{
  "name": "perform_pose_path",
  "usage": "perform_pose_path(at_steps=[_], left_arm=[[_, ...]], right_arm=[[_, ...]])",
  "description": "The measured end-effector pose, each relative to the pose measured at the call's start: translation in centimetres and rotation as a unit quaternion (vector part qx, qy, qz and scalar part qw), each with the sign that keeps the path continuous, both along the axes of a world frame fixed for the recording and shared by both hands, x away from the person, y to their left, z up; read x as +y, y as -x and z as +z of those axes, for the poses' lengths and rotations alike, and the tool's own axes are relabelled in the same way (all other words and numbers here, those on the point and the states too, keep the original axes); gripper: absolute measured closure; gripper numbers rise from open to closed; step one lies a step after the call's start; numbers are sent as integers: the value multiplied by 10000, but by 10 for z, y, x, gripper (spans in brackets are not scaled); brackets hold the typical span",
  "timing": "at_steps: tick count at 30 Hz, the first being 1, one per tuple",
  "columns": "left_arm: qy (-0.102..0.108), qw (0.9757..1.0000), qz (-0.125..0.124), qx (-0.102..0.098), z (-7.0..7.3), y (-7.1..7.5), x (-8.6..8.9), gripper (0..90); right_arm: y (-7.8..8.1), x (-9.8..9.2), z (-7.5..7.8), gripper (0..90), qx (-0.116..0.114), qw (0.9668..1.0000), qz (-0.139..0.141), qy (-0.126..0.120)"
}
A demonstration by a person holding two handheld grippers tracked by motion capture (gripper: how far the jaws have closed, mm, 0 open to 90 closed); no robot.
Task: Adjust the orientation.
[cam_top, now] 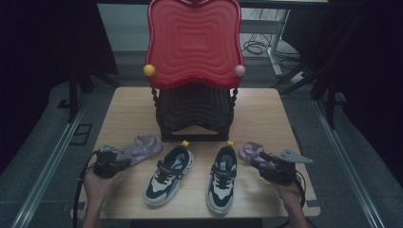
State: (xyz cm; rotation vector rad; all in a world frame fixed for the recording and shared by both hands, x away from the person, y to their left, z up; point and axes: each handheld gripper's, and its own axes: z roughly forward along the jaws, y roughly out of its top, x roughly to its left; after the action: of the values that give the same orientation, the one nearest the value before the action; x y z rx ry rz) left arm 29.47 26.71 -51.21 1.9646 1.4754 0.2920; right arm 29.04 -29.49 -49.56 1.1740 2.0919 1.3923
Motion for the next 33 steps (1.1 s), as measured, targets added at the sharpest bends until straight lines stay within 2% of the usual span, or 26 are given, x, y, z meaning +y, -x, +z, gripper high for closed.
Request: perform_pose_path(at_steps=[6,12,15,17,25,33], left_arm=[[12,10000,42,-13,1,1,6,900],[-116,9994,312,-119,2,3,19,900],[-220,9989,402,-76,0,3,22,900],[-44,9991,428,-38,-5,0,26,899],[207,9985,493,-97,-5,-6,36,899],[259,9982,531,-58,-8,-14,42,899]], right_arm=[[0,1,0,454,-1,10000,8,17],[0,1,-1,454,13,10000,4,11],[0,1,-2,454,7,10000,11,24],[0,1,-2,454,29,10000,6,23],[0,3,-3,455,24,10000,7,23],[0,2,-1,455,17,10000,-10,32]])
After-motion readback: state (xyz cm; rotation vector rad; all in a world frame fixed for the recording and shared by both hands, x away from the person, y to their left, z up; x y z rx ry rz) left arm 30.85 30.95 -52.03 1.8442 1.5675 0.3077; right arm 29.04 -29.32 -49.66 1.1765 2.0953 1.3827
